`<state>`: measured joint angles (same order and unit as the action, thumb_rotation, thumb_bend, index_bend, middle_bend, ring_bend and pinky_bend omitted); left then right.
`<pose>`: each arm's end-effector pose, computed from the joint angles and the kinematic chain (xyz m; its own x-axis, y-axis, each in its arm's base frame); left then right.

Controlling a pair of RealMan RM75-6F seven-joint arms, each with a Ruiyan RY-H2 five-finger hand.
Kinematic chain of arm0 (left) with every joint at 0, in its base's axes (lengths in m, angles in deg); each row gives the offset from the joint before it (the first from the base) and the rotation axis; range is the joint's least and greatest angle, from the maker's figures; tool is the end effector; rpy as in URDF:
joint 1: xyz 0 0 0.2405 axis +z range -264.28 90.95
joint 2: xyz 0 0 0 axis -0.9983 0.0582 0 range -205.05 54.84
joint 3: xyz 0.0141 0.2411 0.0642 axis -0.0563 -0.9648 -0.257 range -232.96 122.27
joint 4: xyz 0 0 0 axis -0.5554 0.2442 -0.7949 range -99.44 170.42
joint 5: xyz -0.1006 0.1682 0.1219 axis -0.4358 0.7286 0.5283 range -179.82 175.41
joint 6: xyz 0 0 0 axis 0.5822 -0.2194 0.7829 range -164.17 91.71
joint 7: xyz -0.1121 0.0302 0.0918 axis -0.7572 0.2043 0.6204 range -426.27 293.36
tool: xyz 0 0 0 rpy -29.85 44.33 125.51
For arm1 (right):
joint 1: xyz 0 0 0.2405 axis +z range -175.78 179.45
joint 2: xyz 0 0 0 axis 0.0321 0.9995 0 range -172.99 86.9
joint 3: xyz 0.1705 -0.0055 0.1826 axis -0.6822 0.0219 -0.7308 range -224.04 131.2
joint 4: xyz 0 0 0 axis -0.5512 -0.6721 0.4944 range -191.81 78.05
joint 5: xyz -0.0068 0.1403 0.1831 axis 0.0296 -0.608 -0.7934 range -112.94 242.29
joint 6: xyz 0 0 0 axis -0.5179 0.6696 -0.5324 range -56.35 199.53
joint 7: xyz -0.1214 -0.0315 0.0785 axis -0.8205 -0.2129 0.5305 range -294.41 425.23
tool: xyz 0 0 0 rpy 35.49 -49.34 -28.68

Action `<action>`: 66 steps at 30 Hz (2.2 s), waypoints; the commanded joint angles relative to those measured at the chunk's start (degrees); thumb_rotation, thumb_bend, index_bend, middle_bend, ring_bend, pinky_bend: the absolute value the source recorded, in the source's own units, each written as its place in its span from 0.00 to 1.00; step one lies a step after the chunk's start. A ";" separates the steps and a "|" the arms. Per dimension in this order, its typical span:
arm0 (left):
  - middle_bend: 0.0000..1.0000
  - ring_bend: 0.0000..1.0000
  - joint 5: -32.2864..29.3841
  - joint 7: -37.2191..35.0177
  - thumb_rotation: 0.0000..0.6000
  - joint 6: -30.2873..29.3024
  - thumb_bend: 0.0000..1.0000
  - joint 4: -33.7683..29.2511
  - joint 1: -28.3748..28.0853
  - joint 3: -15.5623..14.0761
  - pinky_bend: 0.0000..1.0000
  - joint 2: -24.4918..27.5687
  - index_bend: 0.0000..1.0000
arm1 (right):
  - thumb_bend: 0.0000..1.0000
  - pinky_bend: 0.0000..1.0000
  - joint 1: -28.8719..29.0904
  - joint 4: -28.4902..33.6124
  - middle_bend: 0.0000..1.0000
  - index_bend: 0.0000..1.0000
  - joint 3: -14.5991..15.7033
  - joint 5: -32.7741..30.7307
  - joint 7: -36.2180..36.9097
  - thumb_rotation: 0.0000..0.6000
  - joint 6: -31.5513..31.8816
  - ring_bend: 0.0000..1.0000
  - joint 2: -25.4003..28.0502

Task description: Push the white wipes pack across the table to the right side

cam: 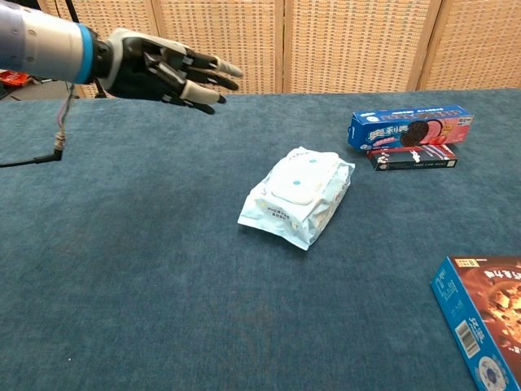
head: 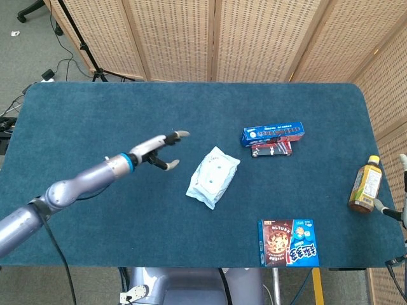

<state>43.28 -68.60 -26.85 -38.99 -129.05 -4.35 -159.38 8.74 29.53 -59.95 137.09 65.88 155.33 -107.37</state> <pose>-0.0786 0.4438 0.0304 -0.2314 0.7508 0.6186 0.9256 -0.0258 0.3775 -0.3416 -0.2361 0.1908 0.4292 0.1870 0.8837 -0.8973 0.2001 0.3934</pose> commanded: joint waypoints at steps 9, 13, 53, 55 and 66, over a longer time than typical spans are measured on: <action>0.00 0.00 22.17 10.80 1.00 -33.90 0.00 -16.83 25.01 2.76 0.00 13.13 0.00 | 0.00 0.00 3.34 2.90 0.00 0.00 -0.19 7.42 -3.41 1.00 0.73 0.00 3.06; 0.00 0.00 25.53 10.49 1.00 -45.66 0.00 -19.05 34.30 -0.88 0.00 18.51 0.00 | 0.00 0.00 7.74 4.54 0.00 0.00 -1.36 11.81 -3.95 1.00 -2.24 0.00 6.36; 0.00 0.00 23.09 5.78 1.00 -73.79 0.00 -26.29 40.29 -28.52 0.00 29.26 0.00 | 1.00 0.06 57.54 -0.64 0.08 0.21 -3.65 5.73 -20.21 1.00 -53.83 0.00 -13.50; 0.00 0.00 22.73 5.34 1.00 -74.10 0.00 -26.22 39.83 -29.11 0.00 29.48 0.00 | 1.00 0.08 59.37 -3.82 0.11 0.21 -3.59 1.36 -22.60 1.00 -54.62 0.00 -16.66; 0.00 0.00 20.96 4.34 1.00 -74.76 0.00 -25.49 37.29 -31.93 0.00 29.88 0.00 | 1.00 0.15 66.70 -11.38 0.18 0.27 1.79 -13.96 -34.27 1.00 -55.05 0.07 -25.84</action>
<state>64.38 -64.18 -101.52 -64.54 -91.61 -36.13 -129.53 73.72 19.83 -59.64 125.37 33.70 100.50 -131.50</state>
